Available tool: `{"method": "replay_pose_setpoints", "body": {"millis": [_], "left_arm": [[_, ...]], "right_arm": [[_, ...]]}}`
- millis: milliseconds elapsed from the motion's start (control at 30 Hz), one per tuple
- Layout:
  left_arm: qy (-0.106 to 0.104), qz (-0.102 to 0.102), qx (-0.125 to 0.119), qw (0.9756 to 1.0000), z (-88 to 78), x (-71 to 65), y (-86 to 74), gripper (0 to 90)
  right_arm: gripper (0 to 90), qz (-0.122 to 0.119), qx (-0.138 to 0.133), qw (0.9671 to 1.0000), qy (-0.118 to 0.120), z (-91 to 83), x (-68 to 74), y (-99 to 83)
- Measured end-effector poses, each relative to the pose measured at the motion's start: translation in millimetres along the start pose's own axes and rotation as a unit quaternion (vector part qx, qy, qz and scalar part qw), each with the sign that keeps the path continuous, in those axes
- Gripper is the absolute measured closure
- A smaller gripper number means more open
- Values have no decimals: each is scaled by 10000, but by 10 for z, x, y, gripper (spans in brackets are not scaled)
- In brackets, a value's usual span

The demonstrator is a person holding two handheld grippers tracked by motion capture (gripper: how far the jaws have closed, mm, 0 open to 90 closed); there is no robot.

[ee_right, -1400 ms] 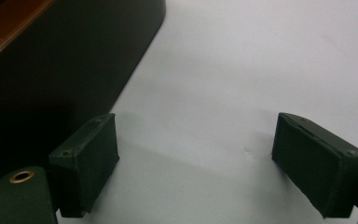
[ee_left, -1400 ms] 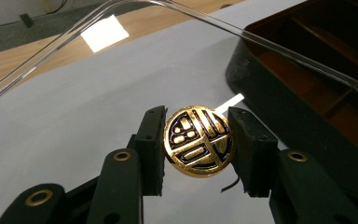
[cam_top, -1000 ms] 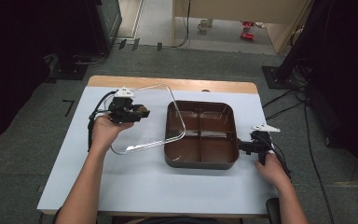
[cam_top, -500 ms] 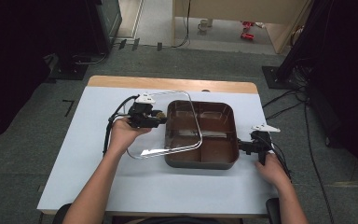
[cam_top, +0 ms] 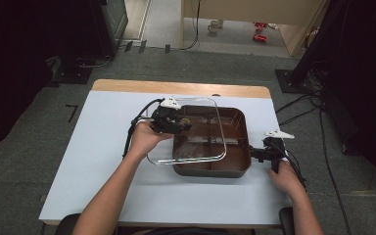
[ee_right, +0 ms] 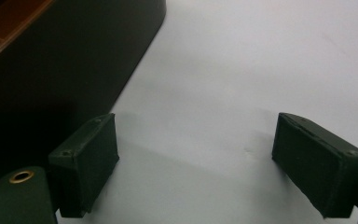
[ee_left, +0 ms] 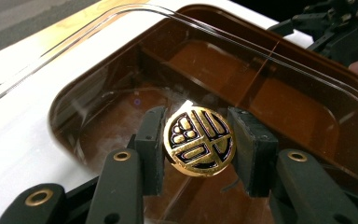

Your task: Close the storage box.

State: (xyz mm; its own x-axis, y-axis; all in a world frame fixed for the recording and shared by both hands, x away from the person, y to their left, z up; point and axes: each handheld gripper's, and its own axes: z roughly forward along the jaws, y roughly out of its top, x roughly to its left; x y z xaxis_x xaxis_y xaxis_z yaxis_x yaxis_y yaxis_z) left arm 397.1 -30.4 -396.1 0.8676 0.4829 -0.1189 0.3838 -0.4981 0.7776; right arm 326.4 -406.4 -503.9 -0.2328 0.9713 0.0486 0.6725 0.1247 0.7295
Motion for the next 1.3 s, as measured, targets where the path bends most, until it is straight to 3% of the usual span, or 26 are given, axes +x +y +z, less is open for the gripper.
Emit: {"method": "replay_pose_setpoints", "body": {"millis": [267,633,867,1300], "left_arm": [[-213,150,47,9997,232,-116,109,595],[-394,262,132,9988,427,-158,161,595],[-540,430,367,9969,637,-222,196,595],[-671,334,349,9966,774,-302,211,595]], "right_arm": [[140,-3,-3,10000,6,0,-2,-1],[139,6,2,10000,7,0,-1,0],[139,7,2,10000,7,0,-1,0],[139,4,4,10000,11,-1,-2,0]]}}
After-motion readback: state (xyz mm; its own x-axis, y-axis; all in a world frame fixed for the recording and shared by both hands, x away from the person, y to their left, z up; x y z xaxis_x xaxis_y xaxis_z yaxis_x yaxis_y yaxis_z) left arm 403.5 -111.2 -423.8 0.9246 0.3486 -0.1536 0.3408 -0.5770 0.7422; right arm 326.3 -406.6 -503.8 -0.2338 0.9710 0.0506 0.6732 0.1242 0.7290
